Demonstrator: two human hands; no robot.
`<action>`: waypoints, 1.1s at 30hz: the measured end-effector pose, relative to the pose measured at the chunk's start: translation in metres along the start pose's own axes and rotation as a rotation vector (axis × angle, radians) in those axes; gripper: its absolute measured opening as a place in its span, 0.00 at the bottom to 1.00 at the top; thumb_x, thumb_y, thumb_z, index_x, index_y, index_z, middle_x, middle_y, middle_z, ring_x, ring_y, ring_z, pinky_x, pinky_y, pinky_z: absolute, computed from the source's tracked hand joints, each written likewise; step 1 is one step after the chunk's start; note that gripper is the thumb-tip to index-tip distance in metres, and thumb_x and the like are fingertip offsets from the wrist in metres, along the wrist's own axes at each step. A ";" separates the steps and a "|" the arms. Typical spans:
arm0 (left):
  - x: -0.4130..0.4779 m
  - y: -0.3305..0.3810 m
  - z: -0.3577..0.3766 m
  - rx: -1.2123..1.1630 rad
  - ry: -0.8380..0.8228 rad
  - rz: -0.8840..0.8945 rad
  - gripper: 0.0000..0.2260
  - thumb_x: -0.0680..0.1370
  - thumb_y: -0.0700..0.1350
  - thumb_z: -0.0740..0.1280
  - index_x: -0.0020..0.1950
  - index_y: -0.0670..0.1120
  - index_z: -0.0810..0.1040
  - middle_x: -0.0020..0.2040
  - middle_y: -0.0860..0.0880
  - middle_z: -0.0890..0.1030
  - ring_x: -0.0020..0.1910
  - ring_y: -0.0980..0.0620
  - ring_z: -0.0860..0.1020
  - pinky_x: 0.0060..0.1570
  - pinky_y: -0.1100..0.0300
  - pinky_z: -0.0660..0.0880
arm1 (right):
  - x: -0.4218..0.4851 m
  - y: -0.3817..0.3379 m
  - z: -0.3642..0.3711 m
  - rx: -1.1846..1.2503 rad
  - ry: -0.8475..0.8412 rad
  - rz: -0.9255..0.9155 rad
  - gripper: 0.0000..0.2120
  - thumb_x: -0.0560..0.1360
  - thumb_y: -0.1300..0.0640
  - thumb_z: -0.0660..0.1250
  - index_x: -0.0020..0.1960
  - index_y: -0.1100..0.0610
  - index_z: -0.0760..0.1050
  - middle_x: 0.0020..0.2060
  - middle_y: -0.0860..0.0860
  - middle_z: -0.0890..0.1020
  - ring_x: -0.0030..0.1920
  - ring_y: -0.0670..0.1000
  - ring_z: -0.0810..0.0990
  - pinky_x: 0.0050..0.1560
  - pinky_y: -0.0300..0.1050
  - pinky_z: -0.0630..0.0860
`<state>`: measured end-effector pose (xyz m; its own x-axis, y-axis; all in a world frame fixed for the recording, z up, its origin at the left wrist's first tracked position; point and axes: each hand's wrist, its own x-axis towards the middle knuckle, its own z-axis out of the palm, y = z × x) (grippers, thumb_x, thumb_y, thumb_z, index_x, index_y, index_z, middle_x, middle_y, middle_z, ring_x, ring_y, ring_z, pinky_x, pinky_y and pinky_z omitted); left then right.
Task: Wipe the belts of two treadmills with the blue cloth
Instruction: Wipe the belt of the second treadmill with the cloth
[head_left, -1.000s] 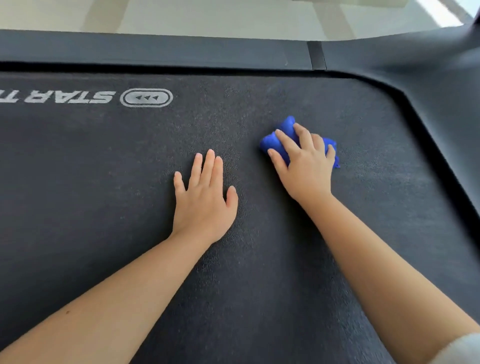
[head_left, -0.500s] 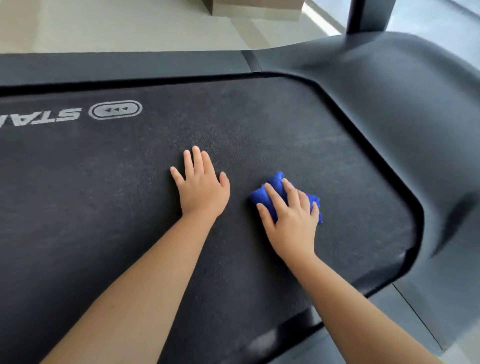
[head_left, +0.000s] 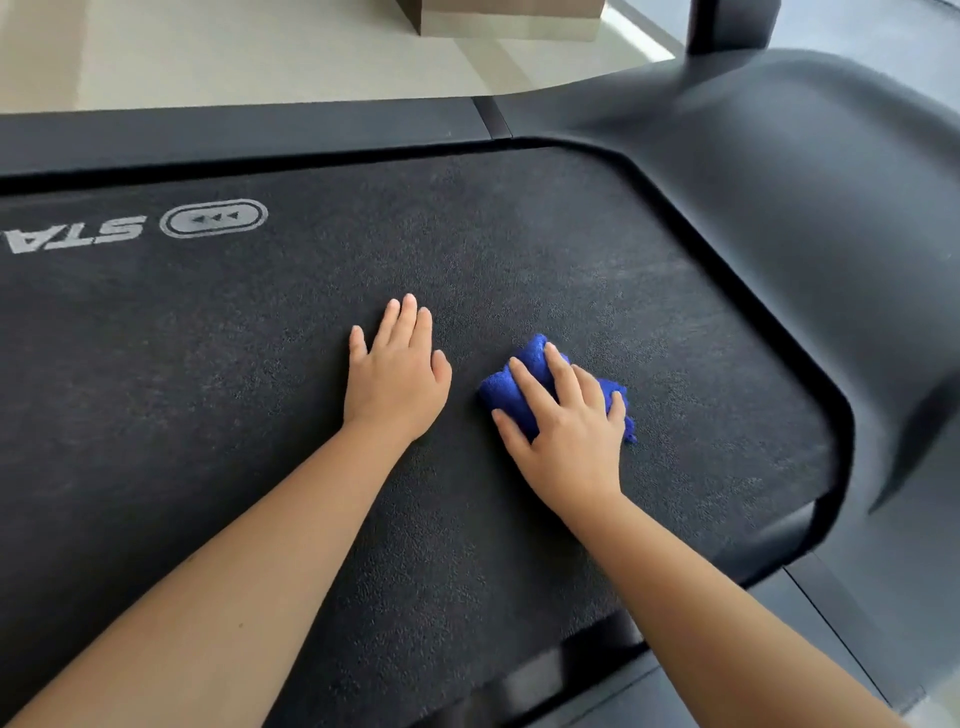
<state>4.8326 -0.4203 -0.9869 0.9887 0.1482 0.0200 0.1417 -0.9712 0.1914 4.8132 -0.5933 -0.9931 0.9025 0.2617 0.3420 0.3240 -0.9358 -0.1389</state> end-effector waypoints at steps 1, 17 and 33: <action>0.001 0.000 -0.001 -0.001 -0.001 -0.012 0.24 0.81 0.49 0.50 0.77 0.46 0.50 0.77 0.49 0.48 0.75 0.52 0.46 0.71 0.45 0.47 | 0.004 0.010 0.000 0.018 -0.028 -0.072 0.25 0.71 0.39 0.56 0.62 0.48 0.76 0.64 0.53 0.75 0.59 0.59 0.76 0.53 0.70 0.69; 0.059 0.068 0.008 0.083 -0.065 -0.214 0.26 0.82 0.52 0.47 0.77 0.45 0.44 0.77 0.49 0.41 0.75 0.50 0.41 0.71 0.43 0.45 | 0.105 0.091 0.023 0.196 -0.128 -0.458 0.23 0.71 0.39 0.57 0.61 0.46 0.77 0.64 0.52 0.75 0.58 0.58 0.77 0.53 0.67 0.70; 0.062 0.065 0.011 0.081 -0.058 -0.228 0.31 0.75 0.56 0.39 0.76 0.45 0.53 0.77 0.50 0.50 0.76 0.51 0.49 0.69 0.43 0.54 | 0.268 0.039 0.087 0.152 -0.192 -0.425 0.23 0.77 0.40 0.58 0.71 0.43 0.64 0.74 0.48 0.61 0.68 0.56 0.62 0.64 0.60 0.57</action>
<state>4.9034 -0.4764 -0.9840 0.9316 0.3563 -0.0714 0.3623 -0.9261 0.1056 5.0927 -0.5391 -0.9873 0.7125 0.6655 0.2224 0.7002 -0.6950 -0.1635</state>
